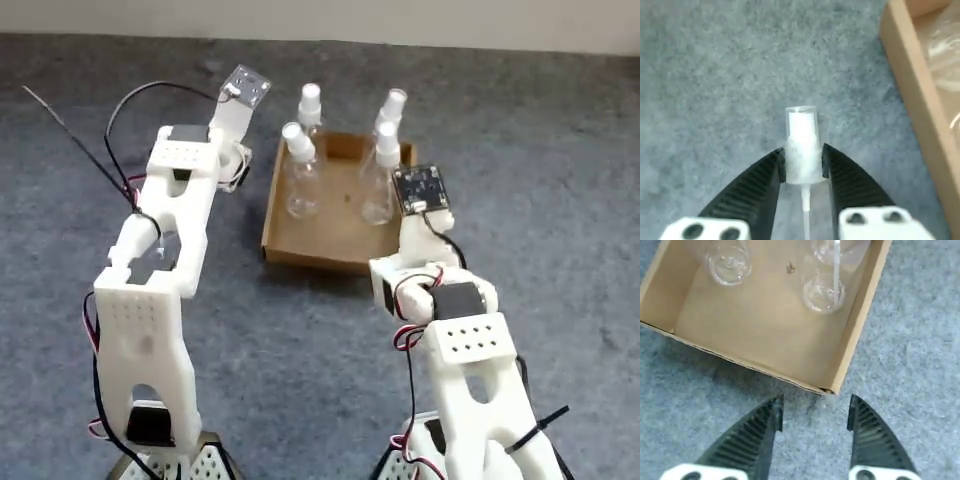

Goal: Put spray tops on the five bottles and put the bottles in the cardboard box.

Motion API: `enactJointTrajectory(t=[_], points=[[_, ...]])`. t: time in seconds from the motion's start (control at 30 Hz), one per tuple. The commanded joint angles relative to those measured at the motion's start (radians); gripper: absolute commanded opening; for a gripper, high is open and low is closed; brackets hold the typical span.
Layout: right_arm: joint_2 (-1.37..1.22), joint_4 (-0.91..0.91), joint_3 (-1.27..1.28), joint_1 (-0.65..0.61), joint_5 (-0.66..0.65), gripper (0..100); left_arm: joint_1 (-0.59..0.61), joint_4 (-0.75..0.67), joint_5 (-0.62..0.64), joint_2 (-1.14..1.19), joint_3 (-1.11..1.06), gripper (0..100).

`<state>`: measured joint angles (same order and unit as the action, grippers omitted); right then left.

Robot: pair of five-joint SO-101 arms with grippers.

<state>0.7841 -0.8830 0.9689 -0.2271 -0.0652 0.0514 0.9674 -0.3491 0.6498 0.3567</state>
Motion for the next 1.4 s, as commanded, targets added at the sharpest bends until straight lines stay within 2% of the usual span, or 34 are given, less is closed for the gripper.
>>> enactJointTrajectory(t=[0.0,0.17,0.33,0.47,0.57,0.67,0.87,1.0,1.2,1.37], points=[[0.033,0.019,-0.010,0.005,0.009,15.9,0.054,0.167,0.034,-0.153,0.171,4],[0.033,0.018,-0.010,0.005,0.009,15.9,0.140,0.361,0.049,-0.269,0.348,4],[0.033,0.018,-0.010,-0.005,0.009,15.9,0.334,0.529,0.037,-0.314,0.400,4],[0.022,0.015,-0.027,-0.136,0.009,15.9,0.518,0.580,-0.083,-0.308,0.344,4],[0.019,0.004,-0.111,-0.282,0.021,15.9,0.653,0.543,-0.135,-0.295,0.274,4],[0.004,-0.021,-0.242,-0.410,0.126,15.9,0.746,0.479,-0.198,-0.263,0.174,4],[-0.323,-0.059,-0.544,-0.630,0.196,16.0,0.857,0.281,-0.270,-0.183,0.007,4],[-0.607,-0.084,-0.792,-0.676,0.244,17.3,0.915,0.180,-0.302,-0.148,-0.045,4],[-0.958,-0.090,-1.112,-0.754,0.339,33.4,0.980,0.089,-0.325,-0.105,-0.058,4],[-1.168,-0.090,-1.253,-0.786,0.348,33.8,1.000,0.044,-0.333,-0.064,-0.058,4]])
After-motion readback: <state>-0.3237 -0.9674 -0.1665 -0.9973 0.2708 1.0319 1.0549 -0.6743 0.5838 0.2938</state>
